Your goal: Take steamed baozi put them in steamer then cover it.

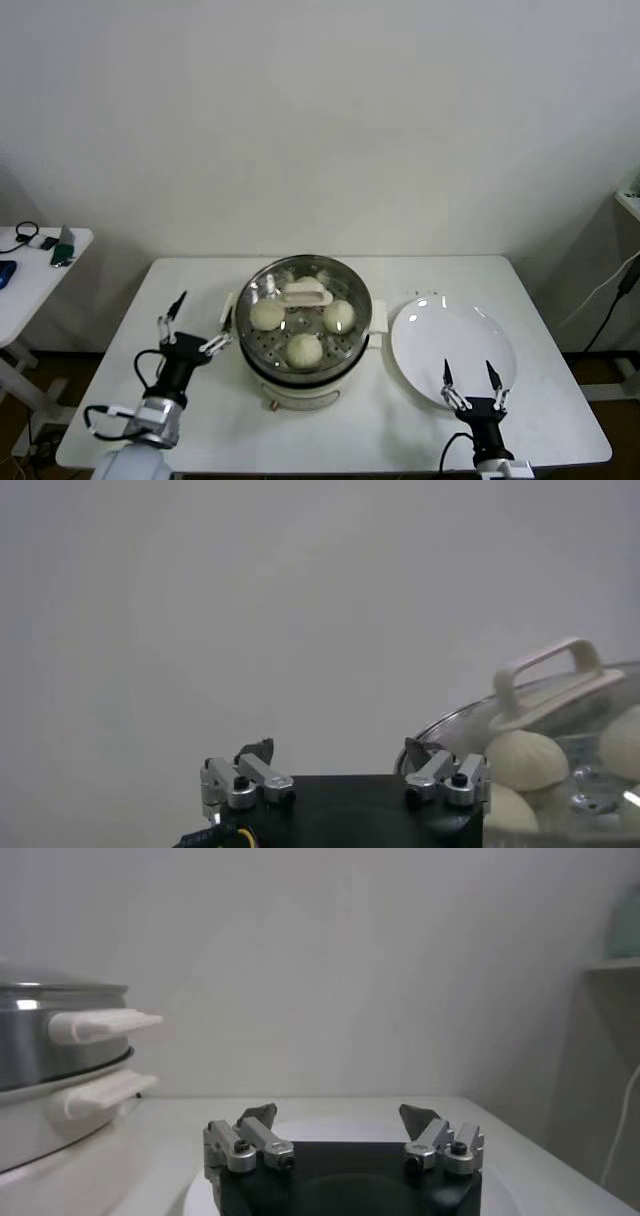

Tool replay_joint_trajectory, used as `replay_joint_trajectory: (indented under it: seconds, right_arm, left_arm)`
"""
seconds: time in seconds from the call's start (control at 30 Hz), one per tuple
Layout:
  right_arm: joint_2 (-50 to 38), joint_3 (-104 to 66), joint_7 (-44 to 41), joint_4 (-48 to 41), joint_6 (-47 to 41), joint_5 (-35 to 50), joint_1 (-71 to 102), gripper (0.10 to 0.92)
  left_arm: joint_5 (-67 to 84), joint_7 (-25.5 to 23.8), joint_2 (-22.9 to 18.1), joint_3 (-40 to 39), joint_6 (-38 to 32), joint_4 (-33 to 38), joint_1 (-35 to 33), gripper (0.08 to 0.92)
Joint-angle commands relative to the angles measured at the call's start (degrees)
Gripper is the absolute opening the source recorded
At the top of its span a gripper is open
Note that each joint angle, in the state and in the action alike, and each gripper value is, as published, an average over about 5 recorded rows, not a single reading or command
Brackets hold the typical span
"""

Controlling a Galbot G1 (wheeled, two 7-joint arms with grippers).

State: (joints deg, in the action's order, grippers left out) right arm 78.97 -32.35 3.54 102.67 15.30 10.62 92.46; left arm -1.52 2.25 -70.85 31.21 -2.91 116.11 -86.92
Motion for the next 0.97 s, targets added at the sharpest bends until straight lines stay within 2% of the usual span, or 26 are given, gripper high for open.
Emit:
replay_joint_trajectory:
  seconds: [0.03,0.17,0.33,0.97]
  right_arm:
    - [0.27,-0.26,-0.31,-1.21,1.87,-0.26,0.07,0.823]
    - [0.21,-0.53,-0.88,-1.23,1.95,0.32,0.46,0.823]
    - [0.20,-0.57,-1.07,-1.63,2.27,0.27,0.53,0.823]
    - [0.33,-0.59,-1.14,-1.70,3.12,0.14,0.58,0.823]
  left_arm:
    - [23.56,-1.96,0.19,5.86,-19.61,-19.06,-3.80,0.823]
    - [21.99,-2.96,-1.76,3.71,-20.63,-22.19,-2.85,0.823]
    - [21.19,-3.66,-2.31,2.50,-20.67,-23.82,-2.38,0.823]
    - [20.84,-3.62,-2.43,1.47,-21.00,-22.92,-2.82,0.823]
